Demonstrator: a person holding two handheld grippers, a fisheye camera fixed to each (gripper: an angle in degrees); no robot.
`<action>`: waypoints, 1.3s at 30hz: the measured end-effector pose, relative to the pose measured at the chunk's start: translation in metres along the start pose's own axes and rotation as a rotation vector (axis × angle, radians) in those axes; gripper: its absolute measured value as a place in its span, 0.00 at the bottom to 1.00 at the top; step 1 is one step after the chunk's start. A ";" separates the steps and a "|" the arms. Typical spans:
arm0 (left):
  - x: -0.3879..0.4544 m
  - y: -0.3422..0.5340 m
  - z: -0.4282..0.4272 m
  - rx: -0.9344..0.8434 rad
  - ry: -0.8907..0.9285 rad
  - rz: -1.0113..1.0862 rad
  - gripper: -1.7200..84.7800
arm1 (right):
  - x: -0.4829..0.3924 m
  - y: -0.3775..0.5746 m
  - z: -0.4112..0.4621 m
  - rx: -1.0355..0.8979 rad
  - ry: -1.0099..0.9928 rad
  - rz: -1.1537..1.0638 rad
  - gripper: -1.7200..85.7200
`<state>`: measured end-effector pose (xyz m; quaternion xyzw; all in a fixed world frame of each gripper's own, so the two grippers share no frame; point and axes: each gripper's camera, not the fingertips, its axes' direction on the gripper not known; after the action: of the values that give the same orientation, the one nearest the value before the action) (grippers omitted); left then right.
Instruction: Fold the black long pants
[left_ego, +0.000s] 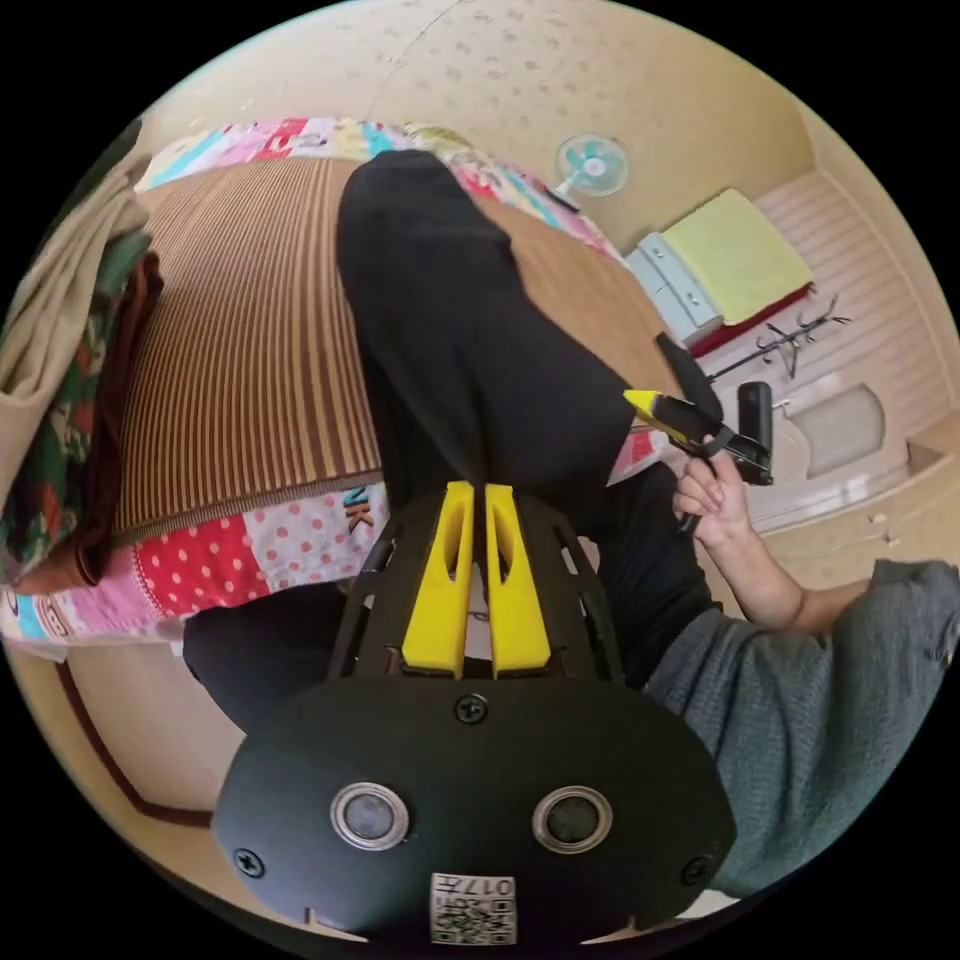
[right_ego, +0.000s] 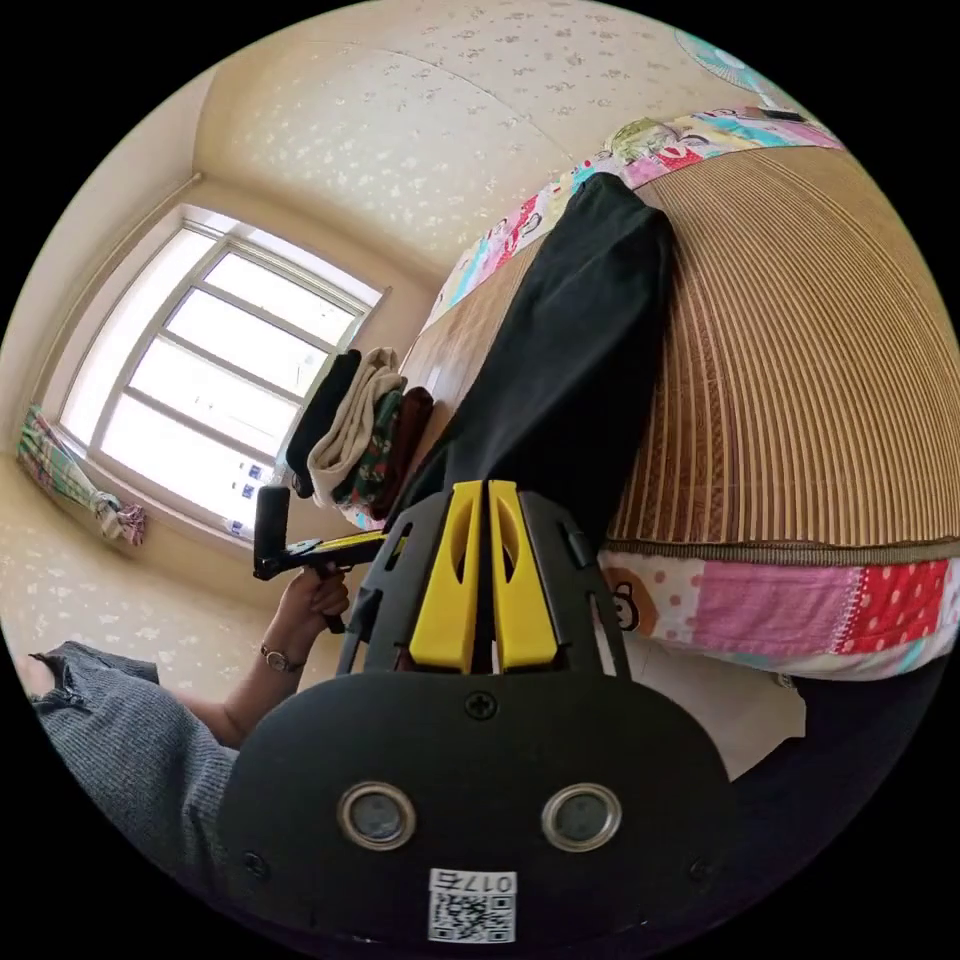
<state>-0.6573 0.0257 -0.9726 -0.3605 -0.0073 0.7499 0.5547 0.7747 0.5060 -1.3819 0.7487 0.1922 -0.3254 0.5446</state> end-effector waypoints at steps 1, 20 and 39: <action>0.008 0.005 -0.018 0.064 0.049 0.057 0.02 | -0.003 -0.001 -0.010 0.020 0.001 -0.007 0.04; -0.109 -0.027 0.043 0.017 0.060 -0.241 0.15 | 0.041 -0.026 0.013 -0.186 0.230 -0.051 0.16; -0.104 -0.011 0.059 0.145 0.449 -0.269 0.16 | 0.145 -0.006 -0.136 -0.188 0.018 0.145 0.11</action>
<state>-0.6683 -0.0339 -0.8692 -0.4729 0.1215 0.5692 0.6615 0.9121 0.6267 -1.4609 0.7093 0.1720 -0.2587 0.6327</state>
